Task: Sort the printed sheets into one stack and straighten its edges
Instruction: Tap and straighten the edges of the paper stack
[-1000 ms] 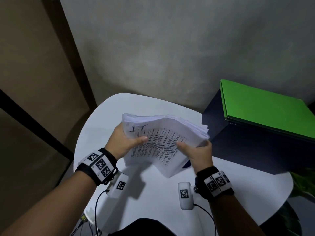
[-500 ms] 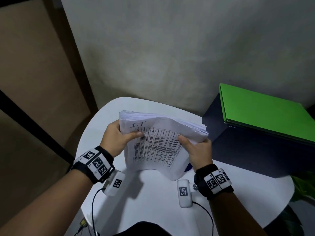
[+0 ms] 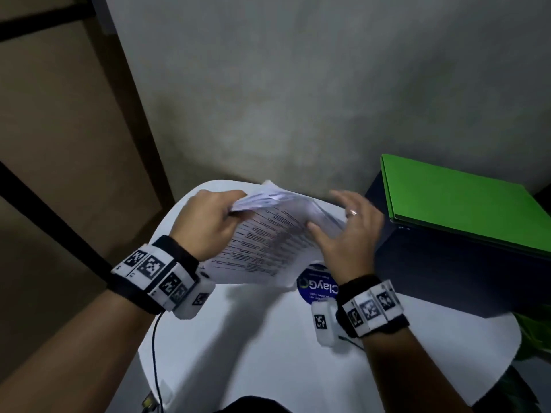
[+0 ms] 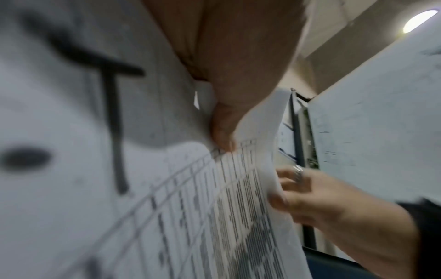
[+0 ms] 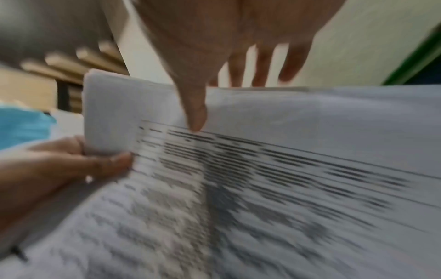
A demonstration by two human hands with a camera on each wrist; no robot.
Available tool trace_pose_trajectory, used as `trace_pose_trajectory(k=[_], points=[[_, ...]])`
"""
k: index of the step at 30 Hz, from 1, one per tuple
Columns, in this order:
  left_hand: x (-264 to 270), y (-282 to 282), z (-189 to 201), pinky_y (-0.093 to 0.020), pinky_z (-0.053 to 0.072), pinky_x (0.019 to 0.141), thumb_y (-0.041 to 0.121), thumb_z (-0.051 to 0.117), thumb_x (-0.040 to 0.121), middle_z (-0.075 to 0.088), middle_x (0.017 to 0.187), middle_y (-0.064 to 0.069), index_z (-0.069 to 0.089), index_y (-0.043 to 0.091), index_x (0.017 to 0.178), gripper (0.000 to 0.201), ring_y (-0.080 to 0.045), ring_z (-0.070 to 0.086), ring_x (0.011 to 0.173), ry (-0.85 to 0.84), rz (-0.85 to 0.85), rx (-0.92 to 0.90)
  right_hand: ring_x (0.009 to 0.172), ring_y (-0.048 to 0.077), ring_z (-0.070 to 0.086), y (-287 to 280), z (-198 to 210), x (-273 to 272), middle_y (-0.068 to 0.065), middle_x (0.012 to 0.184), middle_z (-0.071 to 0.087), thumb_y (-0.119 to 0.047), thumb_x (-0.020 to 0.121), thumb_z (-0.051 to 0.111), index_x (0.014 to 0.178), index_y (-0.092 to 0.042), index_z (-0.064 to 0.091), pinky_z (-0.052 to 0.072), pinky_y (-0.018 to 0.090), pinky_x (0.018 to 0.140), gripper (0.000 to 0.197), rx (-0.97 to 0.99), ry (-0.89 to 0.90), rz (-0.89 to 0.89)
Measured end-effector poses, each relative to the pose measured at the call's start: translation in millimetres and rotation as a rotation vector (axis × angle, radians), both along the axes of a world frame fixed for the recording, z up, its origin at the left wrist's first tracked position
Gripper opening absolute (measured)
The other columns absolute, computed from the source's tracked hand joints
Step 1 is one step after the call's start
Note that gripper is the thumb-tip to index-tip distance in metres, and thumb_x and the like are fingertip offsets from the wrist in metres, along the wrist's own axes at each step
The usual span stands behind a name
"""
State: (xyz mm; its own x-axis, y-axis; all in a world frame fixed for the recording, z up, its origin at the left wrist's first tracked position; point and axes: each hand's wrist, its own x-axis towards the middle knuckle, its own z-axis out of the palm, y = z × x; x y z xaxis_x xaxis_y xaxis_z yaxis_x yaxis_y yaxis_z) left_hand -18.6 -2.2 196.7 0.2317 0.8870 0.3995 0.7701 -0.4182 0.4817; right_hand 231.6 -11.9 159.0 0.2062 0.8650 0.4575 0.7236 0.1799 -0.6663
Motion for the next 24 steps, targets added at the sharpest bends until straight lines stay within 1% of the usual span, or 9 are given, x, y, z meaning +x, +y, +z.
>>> trace_pose_trajectory(k=[2, 5, 7, 10, 14, 17, 19, 21, 24], points=[[-13, -1, -5, -0.034, 0.053, 0.062, 0.027, 0.068, 0.089, 0.071, 0.071, 0.000, 0.072, 0.013, 0.085, 0.016, -0.023, 0.068, 0.069, -0.232, 0.114, -0.017, 0.112, 0.016, 0.042, -10, -23, 8, -0.002, 0.122, 0.053, -0.032, 0.074, 0.083, 0.114, -0.022, 0.063, 0.043, 0.034, 0.098, 0.046, -0.021, -0.014, -0.176], [-19, 0, -9, -0.013, 0.052, 0.066, 0.015, 0.073, 0.088, 0.069, 0.079, 0.012, 0.074, 0.011, 0.096, 0.009, 0.009, 0.066, 0.070, -0.530, 0.291, -0.052, 0.088, 0.018, 0.062, -22, -51, 5, -0.001, 0.092, 0.065, -0.033, 0.074, 0.085, 0.086, -0.020, 0.060, 0.052, 0.037, 0.090, 0.030, -0.385, 0.282, -0.109], [-17, 3, -13, -0.004, 0.049, 0.066, 0.012, 0.073, 0.088, 0.067, 0.086, 0.017, 0.072, 0.015, 0.102, 0.014, 0.016, 0.064, 0.073, -0.758, 0.355, -0.076, 0.094, 0.017, 0.067, -23, -60, -6, 0.007, 0.105, 0.070, -0.029, 0.075, 0.086, 0.102, -0.016, 0.061, 0.053, 0.041, 0.097, 0.039, -0.574, 0.640, -0.030], [-14, 7, -19, -0.016, 0.055, 0.074, 0.009, 0.072, 0.088, 0.074, 0.093, 0.010, 0.070, 0.019, 0.100, 0.016, 0.002, 0.071, 0.084, -1.070, 0.373, -0.145, 0.125, 0.026, 0.056, -10, -59, -21, 0.012, 0.143, 0.051, -0.023, 0.080, 0.081, 0.146, -0.017, 0.032, 0.048, 0.047, 0.104, 0.082, -0.638, 1.190, 0.078], [-13, 5, -47, -0.043, 0.052, 0.100, 0.003, 0.063, 0.093, 0.069, 0.125, -0.013, 0.062, 0.003, 0.126, 0.033, -0.027, 0.066, 0.117, -1.441, 0.224, -0.344, 0.116, 0.034, 0.065, 1, -27, -21, 0.013, 0.129, 0.066, -0.038, 0.068, 0.087, 0.134, -0.008, 0.053, 0.055, 0.050, 0.094, 0.080, -0.504, 1.615, 0.111], [-14, -3, -69, -0.053, 0.046, 0.106, 0.018, 0.060, 0.097, 0.063, 0.135, -0.014, 0.054, 0.008, 0.138, 0.042, -0.032, 0.061, 0.124, -1.509, 0.162, -0.577, 0.092, 0.025, 0.073, 1, -5, -19, 0.008, 0.114, 0.072, -0.024, 0.088, 0.073, 0.128, -0.007, 0.062, 0.060, 0.047, 0.079, 0.045, -0.389, 1.582, 0.061], [-9, -9, -81, -0.049, 0.056, 0.092, 0.023, 0.055, 0.101, 0.066, 0.130, -0.015, 0.057, 0.008, 0.134, 0.037, -0.032, 0.067, 0.114, -1.537, 0.209, -0.729, 0.102, 0.027, 0.072, 0, 1, -22, 0.009, 0.114, 0.074, -0.011, 0.092, 0.069, 0.120, -0.009, 0.067, 0.056, 0.051, 0.091, 0.029, -0.281, 1.494, 0.051], [1, -16, -96, -0.037, 0.061, 0.075, 0.023, 0.055, 0.100, 0.063, 0.133, -0.015, 0.051, 0.001, 0.138, 0.044, -0.029, 0.072, 0.100, -1.488, 0.305, -0.818, 0.106, 0.022, 0.071, -2, 3, -23, 0.004, 0.113, 0.075, -0.003, 0.090, 0.068, 0.114, -0.012, 0.069, 0.054, 0.045, 0.096, 0.025, -0.180, 1.353, 0.034], [1, -13, -117, -0.046, 0.050, 0.099, 0.035, 0.082, 0.078, 0.041, 0.149, -0.005, 0.022, 0.019, 0.154, 0.098, -0.026, 0.054, 0.124, -1.098, 0.514, -0.756, 0.098, 0.008, 0.072, -13, -2, -12, -0.011, 0.100, 0.077, -0.004, 0.086, 0.073, 0.100, -0.017, 0.071, 0.054, 0.028, 0.088, 0.019, -0.129, 1.019, 0.056]])
